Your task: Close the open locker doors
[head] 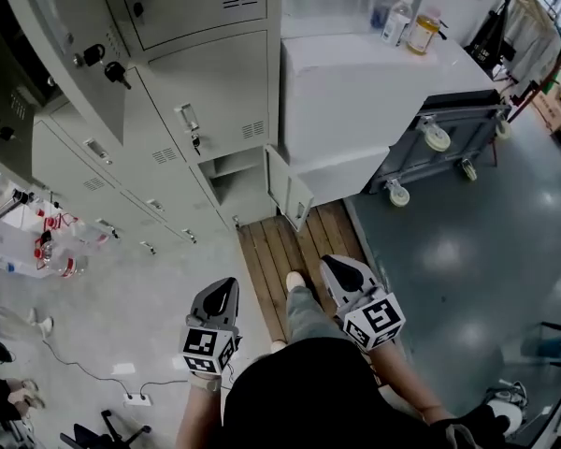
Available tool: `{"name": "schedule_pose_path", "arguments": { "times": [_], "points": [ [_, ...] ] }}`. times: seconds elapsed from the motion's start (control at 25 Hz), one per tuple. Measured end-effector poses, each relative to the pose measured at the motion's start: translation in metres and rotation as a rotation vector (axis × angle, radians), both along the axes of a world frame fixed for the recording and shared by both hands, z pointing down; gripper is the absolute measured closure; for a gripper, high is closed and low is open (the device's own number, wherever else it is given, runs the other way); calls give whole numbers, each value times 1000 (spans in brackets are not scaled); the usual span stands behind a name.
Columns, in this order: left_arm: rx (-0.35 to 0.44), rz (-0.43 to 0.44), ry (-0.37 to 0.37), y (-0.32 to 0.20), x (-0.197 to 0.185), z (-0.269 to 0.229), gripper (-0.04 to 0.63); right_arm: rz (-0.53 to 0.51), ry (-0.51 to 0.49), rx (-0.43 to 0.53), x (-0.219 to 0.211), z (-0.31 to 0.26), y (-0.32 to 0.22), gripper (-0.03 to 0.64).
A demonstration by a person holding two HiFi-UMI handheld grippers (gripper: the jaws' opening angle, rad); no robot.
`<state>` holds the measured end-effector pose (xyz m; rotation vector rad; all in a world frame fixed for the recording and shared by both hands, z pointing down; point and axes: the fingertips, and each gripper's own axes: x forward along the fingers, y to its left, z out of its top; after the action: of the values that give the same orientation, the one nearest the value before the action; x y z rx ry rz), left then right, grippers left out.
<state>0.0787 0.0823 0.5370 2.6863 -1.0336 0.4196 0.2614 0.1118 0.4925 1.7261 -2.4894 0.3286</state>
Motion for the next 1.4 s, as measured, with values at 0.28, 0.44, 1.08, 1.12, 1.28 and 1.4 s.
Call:
{"name": "schedule_pose_path", "arguments": {
  "times": [0.28, 0.44, 1.08, 1.12, 1.28, 1.4],
  "points": [
    [-23, -12, -38, -80, 49, -5, 576, -55, 8, -46, 35, 10, -88, 581],
    [-45, -38, -59, -124, 75, -3, 575, -111, 17, -104, 60, 28, -136, 580],
    [-144, -190, -159, -186, 89, 36, 575, -337, 144, -392, 90, 167, -247, 413],
    [-160, -193, -165, -185, 88, 38, 575, -340, 151, -409, 89, 177, -248, 409],
    [-173, -202, -181, -184, 84, 46, 575, -348, 179, -480, 90, 211, -251, 385],
    [-164, -217, -181, -184, 79, 47, 575, -352, 189, -520, 91, 229, -250, 380]
  ]
}}
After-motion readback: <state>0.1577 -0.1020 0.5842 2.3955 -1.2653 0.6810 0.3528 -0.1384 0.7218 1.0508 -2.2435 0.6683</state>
